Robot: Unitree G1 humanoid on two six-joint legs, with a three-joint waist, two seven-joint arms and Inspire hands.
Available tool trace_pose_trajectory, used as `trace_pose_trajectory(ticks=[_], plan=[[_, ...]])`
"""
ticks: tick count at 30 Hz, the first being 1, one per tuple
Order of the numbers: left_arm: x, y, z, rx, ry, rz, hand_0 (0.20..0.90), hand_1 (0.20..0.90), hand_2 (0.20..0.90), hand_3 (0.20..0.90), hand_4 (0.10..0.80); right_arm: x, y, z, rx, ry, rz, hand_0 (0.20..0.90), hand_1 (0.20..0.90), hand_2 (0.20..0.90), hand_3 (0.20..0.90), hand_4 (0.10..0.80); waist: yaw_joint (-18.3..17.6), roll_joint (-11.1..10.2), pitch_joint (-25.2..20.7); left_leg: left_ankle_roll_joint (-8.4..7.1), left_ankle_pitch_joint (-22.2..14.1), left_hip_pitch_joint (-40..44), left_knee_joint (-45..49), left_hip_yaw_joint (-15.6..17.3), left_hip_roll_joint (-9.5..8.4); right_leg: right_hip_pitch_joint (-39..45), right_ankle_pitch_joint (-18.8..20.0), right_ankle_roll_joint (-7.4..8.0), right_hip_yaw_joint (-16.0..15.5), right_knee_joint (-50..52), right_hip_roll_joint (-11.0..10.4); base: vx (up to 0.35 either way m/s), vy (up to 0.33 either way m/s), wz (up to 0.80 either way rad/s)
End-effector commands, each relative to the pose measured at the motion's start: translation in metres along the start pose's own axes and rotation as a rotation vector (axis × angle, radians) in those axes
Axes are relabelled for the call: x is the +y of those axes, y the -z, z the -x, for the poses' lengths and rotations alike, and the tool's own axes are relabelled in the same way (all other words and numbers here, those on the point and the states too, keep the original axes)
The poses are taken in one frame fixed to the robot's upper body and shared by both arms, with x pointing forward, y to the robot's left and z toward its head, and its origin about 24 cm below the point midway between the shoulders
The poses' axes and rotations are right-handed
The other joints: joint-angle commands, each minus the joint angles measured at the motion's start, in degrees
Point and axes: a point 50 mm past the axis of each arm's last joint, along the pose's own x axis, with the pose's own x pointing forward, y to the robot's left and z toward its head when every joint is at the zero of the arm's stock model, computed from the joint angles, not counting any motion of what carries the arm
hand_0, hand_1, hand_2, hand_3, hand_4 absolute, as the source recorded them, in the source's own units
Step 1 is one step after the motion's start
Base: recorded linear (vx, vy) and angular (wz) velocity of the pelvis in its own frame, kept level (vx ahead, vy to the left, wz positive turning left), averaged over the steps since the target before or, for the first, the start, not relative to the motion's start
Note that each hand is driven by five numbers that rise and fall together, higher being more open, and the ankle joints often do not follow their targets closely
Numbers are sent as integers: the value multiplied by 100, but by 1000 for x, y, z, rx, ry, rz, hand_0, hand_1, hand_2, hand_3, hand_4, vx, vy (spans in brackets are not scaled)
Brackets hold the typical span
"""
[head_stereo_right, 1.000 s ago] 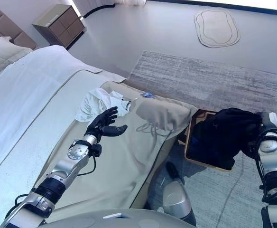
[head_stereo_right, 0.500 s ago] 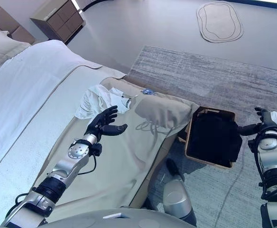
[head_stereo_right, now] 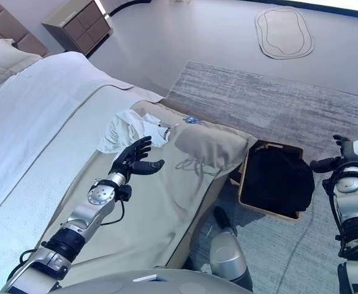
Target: Pick up the clothes from the bed and place them into the basket
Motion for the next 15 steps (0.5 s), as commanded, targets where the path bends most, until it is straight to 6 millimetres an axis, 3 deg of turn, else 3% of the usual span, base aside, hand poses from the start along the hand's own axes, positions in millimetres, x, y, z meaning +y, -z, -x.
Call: trace_pose_trajectory(ticks=[1, 5, 7, 15], plan=[[12, -16, 5, -130, -53, -19, 900, 900, 900, 900, 800, -34, -57, -5, -247, 153, -13, 900, 900, 900, 900, 800, 352, -524, -748, 197, -541, -478, 733, -633, -128, 356, -519, 29, -640, 220, 72, 25, -41, 13], [15, -16, 6, -127, -68, -11, 900, 900, 900, 900, 800, -35, -94, -4, -344, 166, -63, 900, 900, 900, 900, 800, 599, -598, -765, 143, -477, -534, 722, -826, -152, 449, -567, -34, -872, 184, 51, -8, -37, 27], [17, -13, 5, -115, -72, -8, 900, 900, 900, 900, 800, -37, -129, -3, -437, 221, -90, 900, 900, 900, 900, 800, 851, -635, -770, 102, -418, -620, 703, -1010, -176, 497, -618, -68, -1091, 161, 25, -18, -37, 30], [23, 10, 14, -49, -57, -27, 900, 900, 900, 900, 800, -52, -196, 4, -595, 310, -72, 900, 900, 900, 900, 800, 1487, -691, -741, -4, -229, -746, 648, -1570, -220, 690, -799, -185, -1691, 211, -79, 57, -29, 55]])
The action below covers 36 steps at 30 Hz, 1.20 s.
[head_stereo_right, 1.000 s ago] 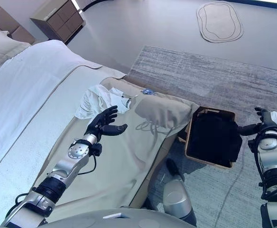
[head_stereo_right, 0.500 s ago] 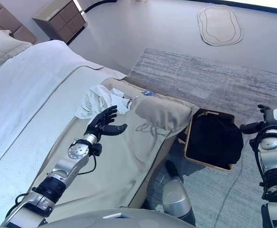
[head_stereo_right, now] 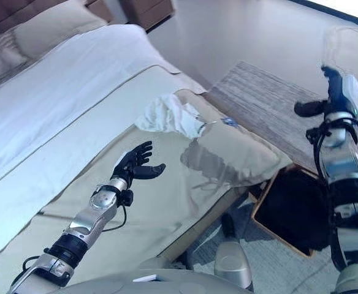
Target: Pick up the clothes from the bed and place them into the basket
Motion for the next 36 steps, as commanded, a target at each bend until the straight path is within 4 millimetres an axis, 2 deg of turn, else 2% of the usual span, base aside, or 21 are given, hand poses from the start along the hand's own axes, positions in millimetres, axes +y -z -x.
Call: trace_pose_trajectory(ticks=[1, 5, 9, 12, 15, 17, 19, 20, 22, 23, 24, 25, 26, 30, 32, 34, 36], plan=[[29, -8, 6, -102, -43, -72, 900, 900, 900, 900, 800, -26, -57, -17, -212, 148, 41, 900, 900, 900, 900, 800, 309, -597, -696, 59, -529, -422, 607, -367, -287, 461, -829, -155, -570, 223, 112, 117, 3, 49], [33, -2, 13, -101, -7, -74, 900, 900, 900, 900, 800, -31, -69, -23, -225, 171, 47, 900, 900, 900, 900, 800, 542, -600, -641, -3, -446, -501, 616, -579, -295, 505, -909, -219, -829, 281, 56, 122, 19, 57], [34, -8, 15, -137, 25, -65, 900, 900, 900, 900, 800, -42, -82, -30, -215, 222, 36, 900, 900, 900, 900, 800, 775, -547, -465, -41, -352, -693, 666, -803, -286, 404, -1130, -330, -1115, 611, 16, 73, 34, 49], [34, -22, 13, -201, 51, -63, 900, 900, 900, 900, 800, -55, -91, -34, -219, 279, 19, 900, 900, 900, 900, 800, 899, -484, -220, -61, -330, -990, 891, -959, -303, 142, -1347, -444, -1317, 1070, -27, -13, 11, 45], [34, -43, 11, -296, 75, -71, 900, 900, 900, 900, 800, -78, -100, -38, -216, 370, -8, 900, 900, 900, 900, 800, 1034, -399, 220, -73, -376, -1489, 1359, -1080, -340, -336, -1593, -574, -1569, 1733, -127, -96, -26, 34], [35, -58, 11, -379, 79, -60, 900, 900, 900, 900, 800, -92, -105, -39, -200, 440, -48, 900, 900, 900, 900, 800, 1121, -310, 683, -69, -398, -2037, 1932, -1169, -384, -841, -1720, -653, -1697, 2340, -251, -143, -80, 35], [32, -68, 12, -423, 82, -53, 900, 900, 900, 900, 800, -97, -106, -40, -182, 481, -63, 900, 900, 900, 900, 800, 1165, -252, 906, -15, -537, -2398, 2316, -1152, -433, -1258, -1867, -700, -1736, 2876, -381, -97, -67, 28], [29, -77, 14, -468, 88, -48, 900, 900, 900, 900, 800, -100, -105, -41, -159, 518, -67, 900, 900, 900, 900, 800, 1216, -206, 1112, 58, -614, -2753, 2659, -1166, -522, -1619, -1947, -734, -1789, 3311, -485, -65, -63, 26], [27, -82, 16, -494, 92, -48, 900, 900, 900, 900, 800, -101, -104, -41, -143, 533, -62, 900, 900, 900, 900, 800, 1247, -190, 1214, 107, -668, -2989, 2880, -1160, -562, -1867, -2002, -744, -1808, 3589, -565, -6, -86, 27], [24, -88, 19, -529, 97, -50, 900, 900, 900, 900, 800, -102, -103, -42, -124, 547, -61, 900, 900, 900, 900, 800, 1276, -170, 1394, 156, -917, -3219, 3243, -1112, -618, -2126, -2222, -714, -1755, 4013, -642, 38, -110, 18], [23, -89, 20, -537, 99, -50, 900, 900, 900, 900, 800, -102, -103, -42, -118, 551, -62, 900, 900, 900, 900, 800, 1281, -166, 1430, 180, -952, -3302, 3331, -1094, -634, -2205, -2237, -719, -1752, 4084, -662, 25, -117, 17], [21, -94, 23, -564, 106, -50, 900, 900, 900, 900, 800, -102, -101, -42, -100, 566, -64, 900, 900, 900, 900, 800, 1305, -124, 1533, 259, -1077, -3624, 3722, -1027, -692, -2531, -2316, -729, -1766, 4514, -771, -26, -57, 20], [21, -95, 24, -568, 109, -52, 900, 900, 900, 900, 800, -102, -101, -42, -95, 568, -64, 900, 900, 900, 900, 800, 1312, -120, 1534, 272, -1108, -3693, 3792, -1016, -700, -2595, -2338, -733, -1765, 4582, -790, -39, -64, 27], [18, -104, 32, -624, 122, -57, 900, 900, 900, 900, 800, -98, -91, -45, -44, 564, -137, 900, 900, 900, 900, 800, 1357, -50, 1535, 506, -1613, -4651, 5024, -858, -740, -3523, -2705, -842, -1753, 5726, -954, -23, -81, 23], [19, -106, 34, -631, 116, -49, 900, 900, 900, 900, 800, -98, -88, -46, -28, 554, -163, 900, 900, 900, 900, 800, 1358, -30, 1535, 531, -1741, -4909, 5361, -832, -719, -3762, -2801, -867, -1690, 5977, -963, 11, -67, 5], [20, -107, 36, -638, 106, -35, 900, 900, 900, 900, 800, -96, -86, -47, -19, 525, -241, 900, 900, 900, 900, 800, 1339, 21, 1535, 609, -1872, -5232, 5770, -889, -705, -4112, -2876, -874, -1580, 6289, -954, 8, -63, -3], [21, -107, 37, -644, 104, -33, 900, 900, 900, 900, 800, -94, -87, -48, -21, 493, -324, 900, 900, 900, 900, 800, 1336, 47, 1535, 620, -1936, -5485, 6027, -926, -698, -4373, -2927, -875, -1482, 6486, -943, -7, -45, -22]])
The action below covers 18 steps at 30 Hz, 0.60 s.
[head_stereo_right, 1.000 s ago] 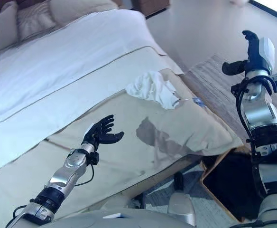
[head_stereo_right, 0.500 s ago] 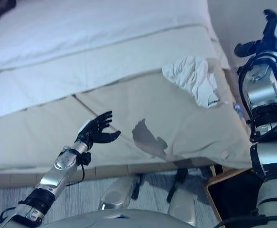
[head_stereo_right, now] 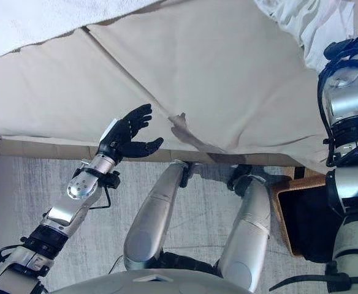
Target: Pick up the clothes from the bed and place them into the basket
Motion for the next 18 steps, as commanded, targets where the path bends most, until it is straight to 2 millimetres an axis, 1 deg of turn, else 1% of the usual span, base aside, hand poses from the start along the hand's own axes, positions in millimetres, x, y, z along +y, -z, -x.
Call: trace_pose_trajectory(ticks=[1, 3, 5, 9, 12, 13, 14, 15, 16, 18], plan=[[1, -31, 12, -182, -20, 35, 900, 900, 900, 900, 800, -35, -46, -10, -152, 113, -180, 900, 900, 900, 900, 800, -28, 287, -254, 357, -523, -317, 880, 197, -338, 124, -868, -143, -265, 1041, 433, -13, -43, -52], [4, -32, 12, -185, -28, 34, 900, 900, 900, 900, 800, -33, -47, -11, -131, 87, -219, 900, 900, 900, 900, 800, -35, 317, -254, 408, -569, -500, 1025, 179, -333, -94, -926, -153, -179, 1208, 507, -21, -43, -43], [6, -33, 12, -193, -36, 34, 900, 900, 900, 900, 800, -34, -46, -14, -112, 80, -213, 900, 900, 900, 900, 800, -19, 333, -254, 399, -574, -661, 1157, 166, -339, -251, -929, -144, -157, 1304, 545, -34, -54, 24], [12, -39, 15, -227, -62, 29, 900, 900, 900, 900, 800, -37, -46, -19, -73, 51, -251, 900, 900, 900, 900, 800, 30, 343, -254, 433, -584, -965, 1372, 152, -337, -550, -942, -135, -179, 1495, 557, -57, -68, -14], [14, -41, 17, -240, -69, 26, 900, 900, 900, 900, 800, -39, -50, -21, -73, 22, -276, 900, 900, 900, 900, 800, 55, 347, -254, 404, -595, -1162, 1543, 121, -342, -712, -952, -133, -184, 1616, 532, -53, -41, 16], [16, -41, 18, -240, -69, 20, 900, 900, 900, 900, 800, -37, -53, -21, -79, -13, -311, 752, 752, 752, 727, 627, 85, 337, -254, 399, -610, -1260, 1660, 80, -350, -799, -971, -136, -180, 1719, 531, -40, -29, 5], [18, -41, 18, -242, -69, 16, 900, 900, 900, 900, 800, -38, -57, -21, -98, -30, -329, 587, 587, 587, 535, 435, 87, 321, -254, 409, -617, -1275, 1667, 77, -342, -820, -982, -136, -183, 1744, 539, -49, -36, -2], [18, -42, 18, -245, -67, 12, 900, 900, 900, 900, 800, -40, -59, -22, -118, -34, -335, 533, 533, 533, 472, 372, 87, 310, -254, 390, -611, -1281, 1673, 66, -348, -826, -982, -130, -180, 1758, 549, -28, -24, -6], [18, -42, 19, -247, -63, 9, 900, 900, 900, 900, 800, -42, -62, -22, -145, -28, -339, 300, 300, 300, 200, 100, 93, 305, -254, 369, -608, -1305, 1704, 39, -351, -837, -979, -128, -182, 1773, 537, -16, -18, -7], [18, -41, 20, -246, -63, 9, 900, 900, 900, 900, 800, -45, -70, -20, -190, -20, -428, 300, 300, 300, 200, 100, 105, 310, -254, 347, -601, -1318, 1737, 22, -357, -815, -1000, -135, -187, 1797, 540, 7, -17, -6]])
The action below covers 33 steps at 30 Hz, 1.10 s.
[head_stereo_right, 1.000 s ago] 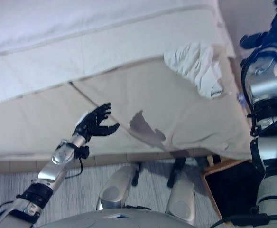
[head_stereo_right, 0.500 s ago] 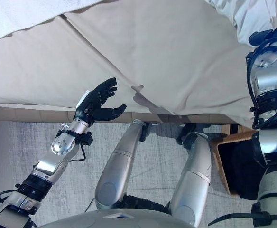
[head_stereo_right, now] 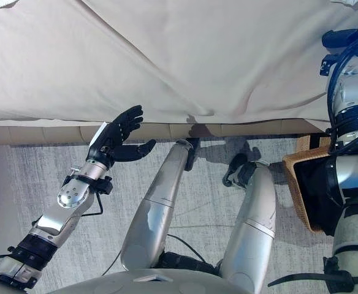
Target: Pick up the clothes from the bed and place them into the basket
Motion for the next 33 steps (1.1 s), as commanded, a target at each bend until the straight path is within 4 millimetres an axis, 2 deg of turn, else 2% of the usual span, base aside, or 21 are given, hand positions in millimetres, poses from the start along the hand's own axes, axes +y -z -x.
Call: trace_pose_trajectory(ticks=[1, 6, 11, 12, 13, 14, 23, 27, 29, 33], plan=[[10, -46, 1, -262, -28, 30, 900, 900, 900, 900, 800, -17, -69, 1, -288, -16, -192, 300, 300, 300, 200, 100, 90, 179, -243, 389, -640, 231, 534, 324, -127, 144, 393, -67, -370, -123, 173, 13, -24, -7], [11, -44, 4, -260, -20, 24, 900, 900, 900, 900, 800, -18, -85, 6, -376, 14, -226, 300, 300, 300, 200, 100, 124, 149, -243, 320, -544, 431, 323, 369, -65, 350, 457, -46, -403, -284, 184, 1, -5, -1], [11, -41, 8, -263, -18, 41, 900, 900, 900, 900, 800, -13, -80, 6, -369, 2, -170, 300, 300, 300, 200, 100, 138, 105, -243, 258, -527, 913, 39, 397, 20, 834, 484, -47, -421, -589, 214, 11, 35, 2], [11, -41, 9, -261, -15, 42, 900, 900, 900, 900, 800, -11, -78, 6, -360, -7, -150, 356, 356, 356, 266, 166, 136, 76, -243, 242, -513, 1074, -43, 401, 38, 1007, 491, -52, -430, -685, 230, 43, 69, -3], [10, -40, 9, -260, -12, 43, 900, 900, 900, 900, 800, -11, -75, 6, -351, -5, -133, 679, 679, 679, 642, 542, 136, 60, -243, 223, -480, 1199, -109, 399, 44, 1145, 501, -55, -438, -766, 244, 37, 67, -2], [10, -40, 9, -260, -8, 43, 900, 900, 900, 900, 800, -10, -72, 5, -343, -8, -120, 900, 900, 900, 900, 800, 139, 48, -243, 223, -453, 1347, -206, 405, 53, 1293, 511, -53, -450, -850, 245, 27, 69, -3], [10, -34, 1, -211, -32, 58, 900, 900, 900, 900, 800, -12, -52, -2, -272, -30, -37, 900, 900, 900, 900, 800, 68, -77, -251, 92, -34, 2689, -1308, 463, 91, 2677, 712, -19, -533, -1833, 212, 14, 102, -10], [9, -26, -4, -144, -81, 64, 900, 900, 900, 900, 800, -14, -33, -4, -231, -53, -2, 900, 900, 900, 900, 800, -5, -165, -543, 10, 189, 3347, -2136, 456, 134, 3356, 939, 11, -595, -2699, 268, 37, 80, -12], [10, -25, -6, -136, -95, 67, 900, 900, 900, 900, 800, -13, -29, -3, -225, -64, 3, 900, 900, 900, 900, 800, -34, -183, -608, 8, 408, 3484, -2401, 476, 152, 3509, 1146, -32, -650, -3016, 295, -54, 71, -13], [10, -24, -9, -130, -124, 84, 900, 900, 900, 900, 800, -13, -20, -2, -230, -103, 40, 900, 900, 900, 900, 800, -129, -274, -815, -48, 556, 3924, -2930, 456, 207, 3963, 1329, -10, -633, -3695, 407, -11, 38, -8]])
